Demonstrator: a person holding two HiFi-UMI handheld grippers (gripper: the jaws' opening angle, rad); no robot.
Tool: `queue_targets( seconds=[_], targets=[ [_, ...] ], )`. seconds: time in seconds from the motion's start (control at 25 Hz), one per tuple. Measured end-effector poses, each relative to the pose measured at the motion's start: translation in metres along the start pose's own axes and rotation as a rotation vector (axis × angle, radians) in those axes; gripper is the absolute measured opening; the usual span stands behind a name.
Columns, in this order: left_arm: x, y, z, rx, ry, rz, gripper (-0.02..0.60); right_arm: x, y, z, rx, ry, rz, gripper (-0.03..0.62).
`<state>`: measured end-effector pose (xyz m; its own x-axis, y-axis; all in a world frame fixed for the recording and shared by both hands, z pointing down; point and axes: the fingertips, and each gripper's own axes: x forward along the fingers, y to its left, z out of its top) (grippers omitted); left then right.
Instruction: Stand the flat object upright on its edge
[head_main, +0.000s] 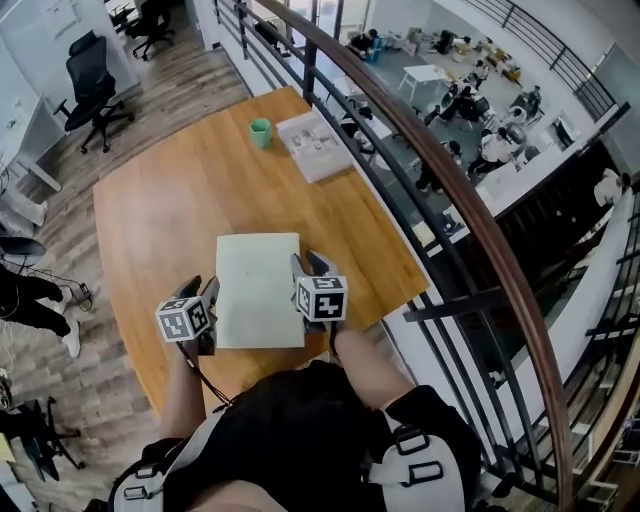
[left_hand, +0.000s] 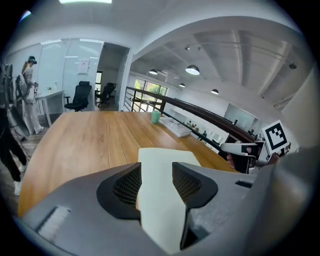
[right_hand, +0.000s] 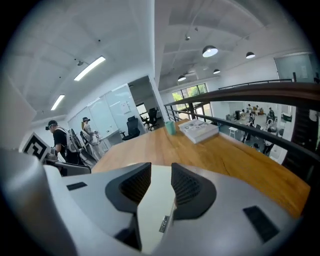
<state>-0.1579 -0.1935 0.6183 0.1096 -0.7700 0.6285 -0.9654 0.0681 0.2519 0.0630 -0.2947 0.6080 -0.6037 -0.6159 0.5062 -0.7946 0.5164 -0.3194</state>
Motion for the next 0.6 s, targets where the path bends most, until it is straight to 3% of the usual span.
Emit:
queue_targets(
  seconds=[0.2, 0.44, 0.6],
  targets=[
    [0.029, 0.012, -0.031, -0.073, 0.097, -0.059, 0.191, 0.018, -0.015, -0.045, 0.065, 0.117, -0.033, 0.106],
    [0.048, 0.017, -0.069, -0.062, 0.223, -0.11, 0.213, 0.022, -0.022, -0.087, 0.116, 0.2, -0.086, 0.107],
    [0.063, 0.016, -0.078, -0.1, 0.251, -0.165, 0.224, 0.03, -0.027, -0.099, 0.131, 0.225, -0.107, 0.107]
  ],
)
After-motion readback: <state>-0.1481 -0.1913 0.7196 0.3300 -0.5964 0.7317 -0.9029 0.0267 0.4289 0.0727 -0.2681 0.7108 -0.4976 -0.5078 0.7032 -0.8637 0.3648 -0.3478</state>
